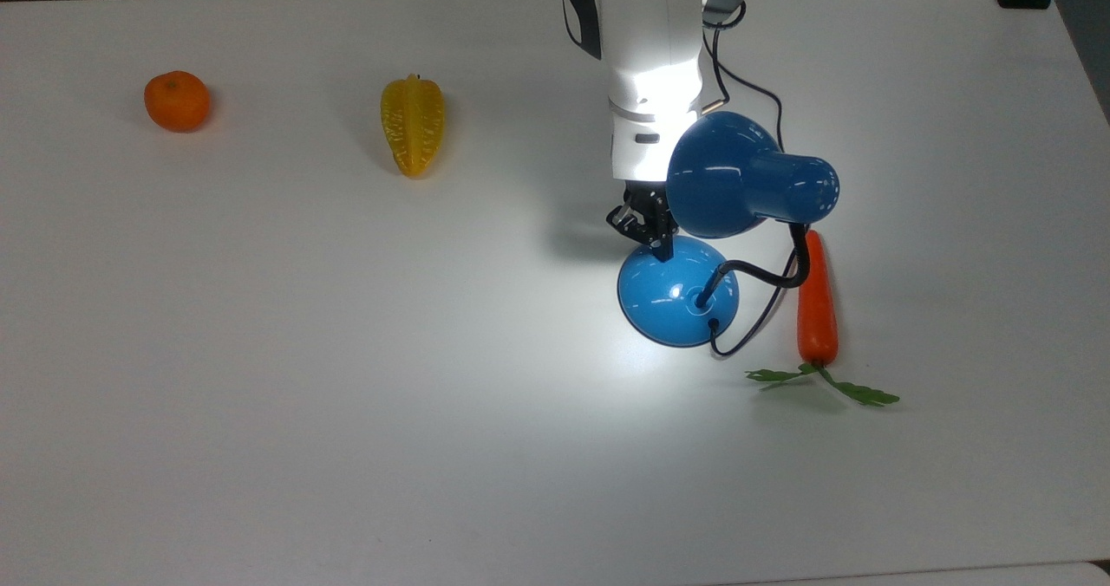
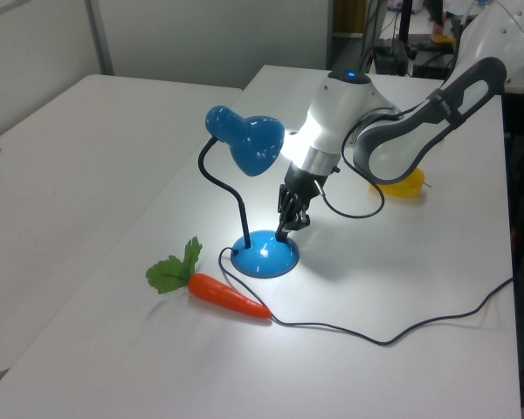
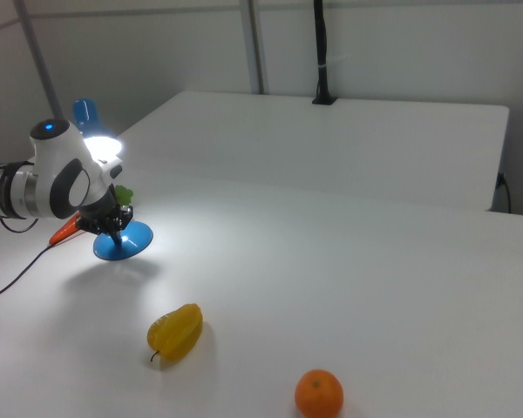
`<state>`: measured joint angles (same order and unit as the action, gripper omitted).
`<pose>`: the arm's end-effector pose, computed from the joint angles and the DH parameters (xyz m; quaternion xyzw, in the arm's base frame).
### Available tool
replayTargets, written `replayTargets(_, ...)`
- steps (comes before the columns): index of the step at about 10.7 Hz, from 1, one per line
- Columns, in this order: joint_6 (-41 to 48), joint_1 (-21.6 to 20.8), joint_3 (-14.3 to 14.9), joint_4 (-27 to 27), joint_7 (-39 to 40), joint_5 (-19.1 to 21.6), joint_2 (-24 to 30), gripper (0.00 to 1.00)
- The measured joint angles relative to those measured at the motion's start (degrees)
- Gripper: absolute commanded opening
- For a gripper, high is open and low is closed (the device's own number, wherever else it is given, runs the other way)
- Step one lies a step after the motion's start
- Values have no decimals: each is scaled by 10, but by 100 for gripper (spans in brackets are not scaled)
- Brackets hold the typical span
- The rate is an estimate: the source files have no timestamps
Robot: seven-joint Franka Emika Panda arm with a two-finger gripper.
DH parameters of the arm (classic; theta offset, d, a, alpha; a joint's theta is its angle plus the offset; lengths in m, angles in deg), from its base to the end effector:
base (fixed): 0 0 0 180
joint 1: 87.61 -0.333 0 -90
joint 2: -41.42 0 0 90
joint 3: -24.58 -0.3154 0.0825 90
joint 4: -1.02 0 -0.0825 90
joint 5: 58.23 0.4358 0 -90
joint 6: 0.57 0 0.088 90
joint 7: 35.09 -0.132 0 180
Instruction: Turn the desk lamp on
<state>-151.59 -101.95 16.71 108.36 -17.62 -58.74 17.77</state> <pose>0.6621 0.2652 0.2739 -0.9281 -0.3274 -0.1747 0.0305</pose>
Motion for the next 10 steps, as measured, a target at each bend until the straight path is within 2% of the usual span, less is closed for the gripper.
replayTargets(4,148,14,0,0,0,0,50,0)
replayTargets(5,185,17,0,1,0,1,63,2)
replayTargets(7,264,30,0,0,0,1,92,15)
replayTargets(8,310,37,0,0,0,1,110,42)
replayTargets(9,350,45,1,-1,0,1,131,99)
replayTargets(10,378,52,4,-2,-1,1,152,100)
